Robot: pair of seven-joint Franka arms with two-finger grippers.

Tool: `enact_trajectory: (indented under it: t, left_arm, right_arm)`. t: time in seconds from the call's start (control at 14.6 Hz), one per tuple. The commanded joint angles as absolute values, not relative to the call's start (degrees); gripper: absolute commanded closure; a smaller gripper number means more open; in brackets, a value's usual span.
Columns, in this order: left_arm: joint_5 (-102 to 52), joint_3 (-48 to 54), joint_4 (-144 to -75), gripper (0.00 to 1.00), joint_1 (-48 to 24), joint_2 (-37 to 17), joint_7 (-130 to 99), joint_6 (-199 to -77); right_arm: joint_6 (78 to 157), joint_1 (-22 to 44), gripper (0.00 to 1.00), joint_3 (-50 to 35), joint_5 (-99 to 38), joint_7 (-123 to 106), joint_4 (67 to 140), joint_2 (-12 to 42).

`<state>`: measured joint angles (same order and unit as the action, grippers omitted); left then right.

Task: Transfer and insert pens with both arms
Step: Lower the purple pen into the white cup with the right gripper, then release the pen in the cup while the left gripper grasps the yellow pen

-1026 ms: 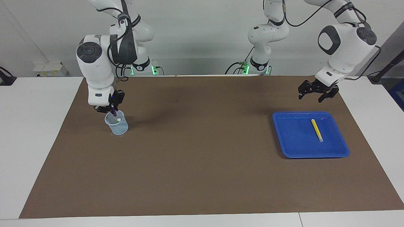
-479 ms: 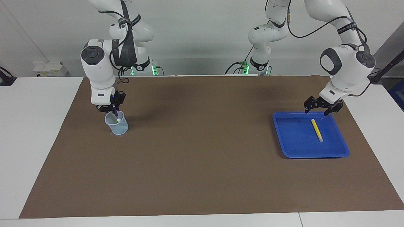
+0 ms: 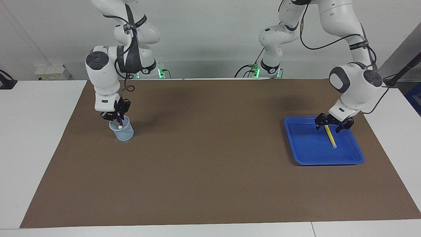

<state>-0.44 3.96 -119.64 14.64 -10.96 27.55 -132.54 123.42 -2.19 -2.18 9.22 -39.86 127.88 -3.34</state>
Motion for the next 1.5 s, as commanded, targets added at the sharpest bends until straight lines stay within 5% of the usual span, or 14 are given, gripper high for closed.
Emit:
enact_trajectory:
  t: [0.0,0.68,0.82,0.96,1.16,1.44]
  left_arm:
    - [0.62,4.39,-118.74,0.00,16.96,-13.44,31.54,-135.87]
    - [0.62,4.39,-117.86,0.00,18.89,-18.01,33.66,-141.06]
    - [0.62,4.39,-117.86,0.06,18.98,-18.37,33.57,-141.42]
    - [0.62,4.39,-118.30,0.13,18.98,-18.54,33.40,-142.46]
    - [0.62,4.39,-118.39,0.33,19.07,-18.63,33.22,-142.82]
    - [0.62,4.39,-118.39,0.78,19.07,-18.63,32.96,-142.91]
  right_arm:
    - [127.16,-3.69,1.00,-2.64,9.23,-40.34,129.63,-3.08]
    - [131.48,-4.83,0.96,-2.72,8.61,-39.81,131.84,-1.85]
    - [131.40,-4.75,0.51,-2.72,8.61,-39.90,131.57,-1.76]
    - [131.31,-4.75,0.39,-2.72,8.61,-39.90,131.49,-1.76]
    - [130.08,-4.66,0.39,-2.72,6.60,-39.99,130.96,-1.76]
    - [120.09,-3.70,0.41,-3.16,3.61,-39.90,124.48,-2.02]
